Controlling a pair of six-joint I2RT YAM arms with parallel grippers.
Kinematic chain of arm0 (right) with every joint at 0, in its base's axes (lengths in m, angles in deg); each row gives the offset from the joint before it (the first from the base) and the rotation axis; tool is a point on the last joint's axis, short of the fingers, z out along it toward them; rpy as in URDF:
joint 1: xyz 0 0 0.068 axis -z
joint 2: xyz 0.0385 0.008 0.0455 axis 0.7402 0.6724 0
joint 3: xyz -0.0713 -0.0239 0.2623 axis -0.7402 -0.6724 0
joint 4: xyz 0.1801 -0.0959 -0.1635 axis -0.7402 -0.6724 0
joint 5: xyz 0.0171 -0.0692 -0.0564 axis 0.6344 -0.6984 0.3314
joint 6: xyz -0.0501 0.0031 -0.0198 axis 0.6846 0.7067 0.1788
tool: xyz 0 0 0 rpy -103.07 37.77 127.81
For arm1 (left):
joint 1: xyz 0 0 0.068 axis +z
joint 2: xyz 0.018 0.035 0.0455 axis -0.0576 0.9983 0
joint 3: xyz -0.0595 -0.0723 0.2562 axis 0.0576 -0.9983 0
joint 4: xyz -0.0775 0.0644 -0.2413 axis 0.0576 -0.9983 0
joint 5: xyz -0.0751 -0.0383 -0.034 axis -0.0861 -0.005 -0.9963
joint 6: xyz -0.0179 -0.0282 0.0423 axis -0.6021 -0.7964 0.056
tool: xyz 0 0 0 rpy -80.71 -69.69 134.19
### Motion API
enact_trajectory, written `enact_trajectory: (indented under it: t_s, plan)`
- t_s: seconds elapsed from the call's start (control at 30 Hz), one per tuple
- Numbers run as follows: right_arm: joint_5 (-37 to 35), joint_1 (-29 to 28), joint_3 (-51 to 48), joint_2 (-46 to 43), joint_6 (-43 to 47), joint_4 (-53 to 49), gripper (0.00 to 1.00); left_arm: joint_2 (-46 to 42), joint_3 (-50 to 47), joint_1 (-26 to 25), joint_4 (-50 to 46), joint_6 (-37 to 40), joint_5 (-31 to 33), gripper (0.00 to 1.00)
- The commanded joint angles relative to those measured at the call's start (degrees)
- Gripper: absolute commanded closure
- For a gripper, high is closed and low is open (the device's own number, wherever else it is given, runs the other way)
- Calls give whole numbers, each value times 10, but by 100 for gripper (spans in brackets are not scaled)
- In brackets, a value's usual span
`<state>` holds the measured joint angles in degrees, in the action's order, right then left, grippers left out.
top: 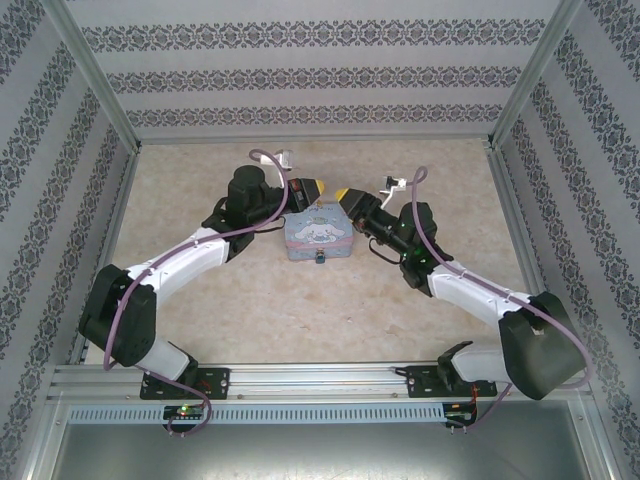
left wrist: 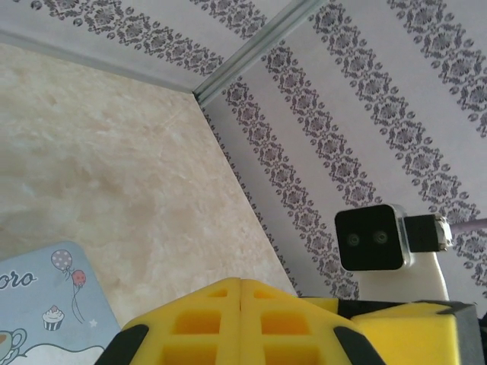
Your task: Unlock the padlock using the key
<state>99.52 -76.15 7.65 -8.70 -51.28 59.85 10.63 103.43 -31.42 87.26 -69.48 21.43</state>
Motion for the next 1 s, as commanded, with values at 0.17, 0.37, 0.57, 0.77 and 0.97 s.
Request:
enact_trajectory:
  t_s: [0.17, 0.37, 0.57, 0.77, 0.97]
  plan:
    - [-15, -21, 40, 35, 5, 62, 61, -11, -34, -1, 122, -102, 39, 100]
    - [-25, -37, 49, 63, 1, 78, 61, -7, -57, -2, 163, -149, 59, 100]
    - [-31, -46, 55, 80, -5, 89, 62, -7, -76, -2, 185, -173, 77, 100]
    - [-36, -53, 55, 99, -20, 109, 64, -4, -87, -2, 204, -191, 90, 100]
    - [-43, -58, 54, 117, -31, 126, 65, 6, -88, -3, 223, -207, 94, 100]
